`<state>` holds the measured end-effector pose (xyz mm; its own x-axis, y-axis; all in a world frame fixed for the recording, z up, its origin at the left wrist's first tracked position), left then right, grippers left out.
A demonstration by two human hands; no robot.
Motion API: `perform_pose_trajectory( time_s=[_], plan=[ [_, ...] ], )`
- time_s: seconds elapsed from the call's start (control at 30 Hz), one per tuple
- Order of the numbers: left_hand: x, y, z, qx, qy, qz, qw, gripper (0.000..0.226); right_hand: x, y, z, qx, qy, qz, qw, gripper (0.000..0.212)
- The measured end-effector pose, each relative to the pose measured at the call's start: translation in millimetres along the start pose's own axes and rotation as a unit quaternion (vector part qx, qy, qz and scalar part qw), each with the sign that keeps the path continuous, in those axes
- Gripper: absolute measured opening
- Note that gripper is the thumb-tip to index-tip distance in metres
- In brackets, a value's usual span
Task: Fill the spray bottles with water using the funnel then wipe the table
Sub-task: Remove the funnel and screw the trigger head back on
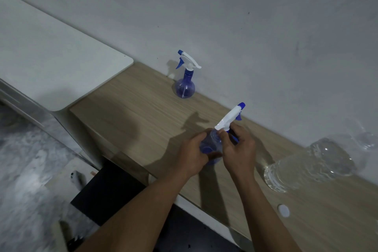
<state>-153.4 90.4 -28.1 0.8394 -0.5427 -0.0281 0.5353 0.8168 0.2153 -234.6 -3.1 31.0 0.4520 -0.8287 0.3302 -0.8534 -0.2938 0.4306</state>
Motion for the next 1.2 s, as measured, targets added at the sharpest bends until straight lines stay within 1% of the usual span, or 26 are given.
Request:
perform_pose_trajectory(
  time_s=[0.07,0.2,0.27,0.33,0.43,0.47,0.57,0.63,0.73,0.83,0.97,1.03,1.1,1.13,1.2],
  plan=[
    [0,0,0,-0.01,0.0,0.003,1.0,0.056,1,0,1,-0.002,0.002,-0.005,1.0,0.011],
    [0,1,-1,-0.013,-0.004,-0.01,1.0,0.058,0,0,0,-0.007,0.026,-0.002,1.0,0.006],
    [1,1,-4,-0.021,0.001,-0.009,1.0,0.06,1,0,0,0.0,0.02,-0.001,1.0,0.008],
    [2,0,-5,-0.027,0.005,-0.01,1.0,0.062,2,1,0,-0.009,0.014,-0.016,1.0,0.01],
    [2,-1,-5,-0.032,0.007,-0.012,0.999,0.065,10,4,0,-0.042,0.031,-0.057,0.997,0.004],
    [2,-2,-7,-0.03,0.005,-0.01,1.0,0.065,12,5,-1,-0.034,0.025,-0.064,0.997,0.005],
    [3,-4,-9,-0.022,-0.004,-0.01,1.0,0.064,12,8,-6,0.068,-0.019,-0.061,0.996,0.03],
    [4,-4,-11,-0.029,0.003,-0.011,1.0,0.067,8,9,-5,0.097,-0.023,-0.066,0.993,0.033],
    [4,-4,-11,-0.021,0.002,-0.005,1.0,0.07,4,11,1,0.106,-0.022,-0.069,0.992,0.028],
    [4,-5,-13,-0.016,0.003,-0.001,1.0,0.067,3,11,2,0.107,-0.028,-0.063,0.992,0.028],
    [5,-5,-14,-0.003,-0.007,0.01,1.0,0.068,3,6,2,0.11,-0.072,-0.026,0.991,0.018],
    [5,-6,-14,0.006,-0.005,0.011,1.0,0.065,3,1,3,0.082,-0.088,0.0,0.993,0.026],
    [5,-5,-14,0.006,-0.004,0.016,1.0,0.058,1,-2,4,0.06,-0.078,0.004,0.995,0.027],
    [5,-4,-14,0.006,-0.002,0.017,1.0,0.055,-1,-3,4,0.058,-0.068,-0.004,0.996,0.023],
    [5,-4,-13,-0.006,0.001,0.008,1.0,0.057,-5,-3,7,0.064,-0.031,-0.024,0.997,0.011]
  ],
)
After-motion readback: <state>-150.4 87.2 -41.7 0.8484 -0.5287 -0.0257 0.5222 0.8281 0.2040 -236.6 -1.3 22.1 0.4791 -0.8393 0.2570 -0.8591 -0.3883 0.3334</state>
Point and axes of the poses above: each hand's wrist, its own x-axis towards the middle knuckle, its own y-axis out of the back of the hand, z = x × y, the point moved 1 cm from there along x, towards the middle knuckle, and after that the axes turned 10 degrees about z, right-handed, at the moved point
